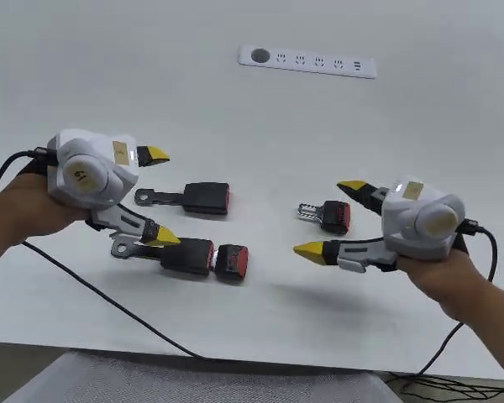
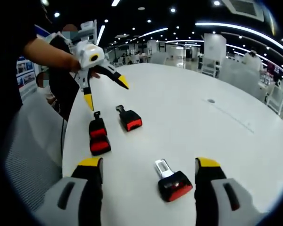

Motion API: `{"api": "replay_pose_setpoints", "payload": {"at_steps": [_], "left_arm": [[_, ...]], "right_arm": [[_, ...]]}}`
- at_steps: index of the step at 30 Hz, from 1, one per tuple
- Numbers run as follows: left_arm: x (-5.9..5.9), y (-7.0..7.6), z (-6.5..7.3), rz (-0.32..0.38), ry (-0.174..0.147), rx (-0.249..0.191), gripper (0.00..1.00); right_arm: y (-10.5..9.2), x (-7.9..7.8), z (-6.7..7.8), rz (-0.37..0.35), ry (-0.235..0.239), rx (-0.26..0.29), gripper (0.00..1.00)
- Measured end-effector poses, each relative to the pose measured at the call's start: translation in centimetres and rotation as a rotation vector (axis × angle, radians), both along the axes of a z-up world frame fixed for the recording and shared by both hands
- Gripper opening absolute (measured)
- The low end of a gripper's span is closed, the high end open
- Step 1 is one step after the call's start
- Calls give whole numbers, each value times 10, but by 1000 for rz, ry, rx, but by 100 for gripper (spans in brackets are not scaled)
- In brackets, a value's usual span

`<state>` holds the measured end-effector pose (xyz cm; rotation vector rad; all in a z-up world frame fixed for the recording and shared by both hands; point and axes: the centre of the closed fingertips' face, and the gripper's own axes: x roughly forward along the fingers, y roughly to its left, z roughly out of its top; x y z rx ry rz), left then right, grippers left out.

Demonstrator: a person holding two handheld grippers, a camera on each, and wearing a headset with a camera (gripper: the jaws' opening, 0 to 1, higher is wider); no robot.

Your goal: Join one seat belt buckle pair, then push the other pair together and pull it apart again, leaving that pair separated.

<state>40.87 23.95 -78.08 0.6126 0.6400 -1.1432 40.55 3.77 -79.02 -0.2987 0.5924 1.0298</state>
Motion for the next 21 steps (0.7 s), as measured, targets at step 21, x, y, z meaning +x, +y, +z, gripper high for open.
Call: {"api": "replay_pose_setpoints", "payload": {"at_steps": [21], "left_arm": [[28,-29,-61,-93,149,46,69]], "right_arm": [[-32,10,-58,193,124,-130,69]]}}
